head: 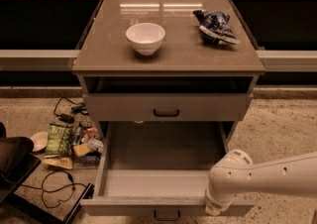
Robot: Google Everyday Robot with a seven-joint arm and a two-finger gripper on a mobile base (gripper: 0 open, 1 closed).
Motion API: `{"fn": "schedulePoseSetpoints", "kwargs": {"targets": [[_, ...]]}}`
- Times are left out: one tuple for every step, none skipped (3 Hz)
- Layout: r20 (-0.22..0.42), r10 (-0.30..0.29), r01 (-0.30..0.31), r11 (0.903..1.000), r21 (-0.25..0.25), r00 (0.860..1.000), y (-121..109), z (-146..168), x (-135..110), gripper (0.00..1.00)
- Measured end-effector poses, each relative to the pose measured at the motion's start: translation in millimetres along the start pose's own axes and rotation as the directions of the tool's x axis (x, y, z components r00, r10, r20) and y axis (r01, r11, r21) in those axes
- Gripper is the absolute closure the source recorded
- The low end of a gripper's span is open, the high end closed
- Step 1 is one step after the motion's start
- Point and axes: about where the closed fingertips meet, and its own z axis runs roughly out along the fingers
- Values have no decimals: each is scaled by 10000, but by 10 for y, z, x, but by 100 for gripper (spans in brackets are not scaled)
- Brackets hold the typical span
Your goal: Open middle drawer
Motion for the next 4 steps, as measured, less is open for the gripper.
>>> {"fn": "schedulePoseSetpoints", "kwargs": {"targets": [[-199,185,-186,9998,-42,9996,124,-57,32,100],[-200,187,-188,9998,-43,9996,125,-55,33,100],[-361,409,-415,9990,-163,9985,267,-101,73,100],[-361,409,-415,9990,-163,9985,267,-101,73,100]]}}
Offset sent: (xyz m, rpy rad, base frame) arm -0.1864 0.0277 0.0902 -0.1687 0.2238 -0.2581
